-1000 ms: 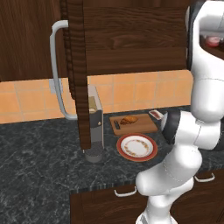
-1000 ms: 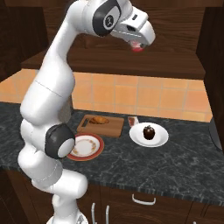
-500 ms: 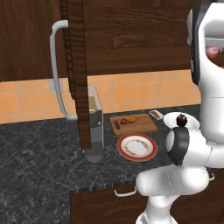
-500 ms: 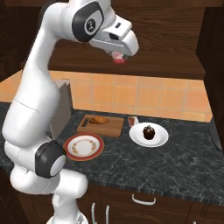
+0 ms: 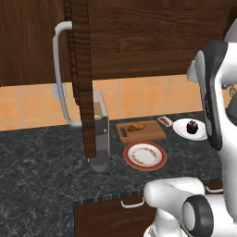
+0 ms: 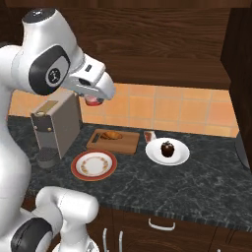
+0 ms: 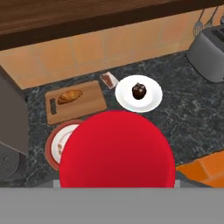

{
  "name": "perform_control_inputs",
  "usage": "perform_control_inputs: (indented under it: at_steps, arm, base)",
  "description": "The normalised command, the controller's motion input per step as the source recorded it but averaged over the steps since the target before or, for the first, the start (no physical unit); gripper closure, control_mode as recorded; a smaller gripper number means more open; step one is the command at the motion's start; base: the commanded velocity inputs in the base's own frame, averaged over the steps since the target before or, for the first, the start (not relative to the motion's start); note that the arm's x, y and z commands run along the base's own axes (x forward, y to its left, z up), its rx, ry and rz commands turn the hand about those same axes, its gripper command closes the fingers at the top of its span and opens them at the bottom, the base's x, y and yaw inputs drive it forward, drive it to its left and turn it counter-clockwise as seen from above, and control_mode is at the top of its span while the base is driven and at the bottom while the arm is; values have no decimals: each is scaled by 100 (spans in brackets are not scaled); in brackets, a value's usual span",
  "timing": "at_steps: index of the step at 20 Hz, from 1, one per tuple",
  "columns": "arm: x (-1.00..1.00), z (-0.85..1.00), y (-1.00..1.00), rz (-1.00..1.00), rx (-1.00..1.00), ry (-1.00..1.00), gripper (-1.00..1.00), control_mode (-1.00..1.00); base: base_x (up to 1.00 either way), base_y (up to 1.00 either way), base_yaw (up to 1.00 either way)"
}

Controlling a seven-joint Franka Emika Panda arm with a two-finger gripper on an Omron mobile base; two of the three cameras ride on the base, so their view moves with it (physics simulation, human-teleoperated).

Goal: From the different types of pastries on the counter, select a croissant and place it on the cutting board. Then retrieve a jar of jam from the cabinet and place it alongside the croissant on the cutting board.

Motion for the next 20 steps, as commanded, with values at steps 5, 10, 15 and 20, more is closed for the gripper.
perform_control_inputs:
  at_steps: [5,10,15,20]
  arm:
    - [-100,-41,69,13,0,0,100,-100]
    - [19,-64,-4,10,0,-10,100,-100]
    - [23,-100,13,18,3,-8,100,-100]
    - [-1,-45,3,7,0,-5,100,-100]
  base:
    - [0,0,0]
    - [0,0,0]
    - [0,0,0]
    - [0,0,0]
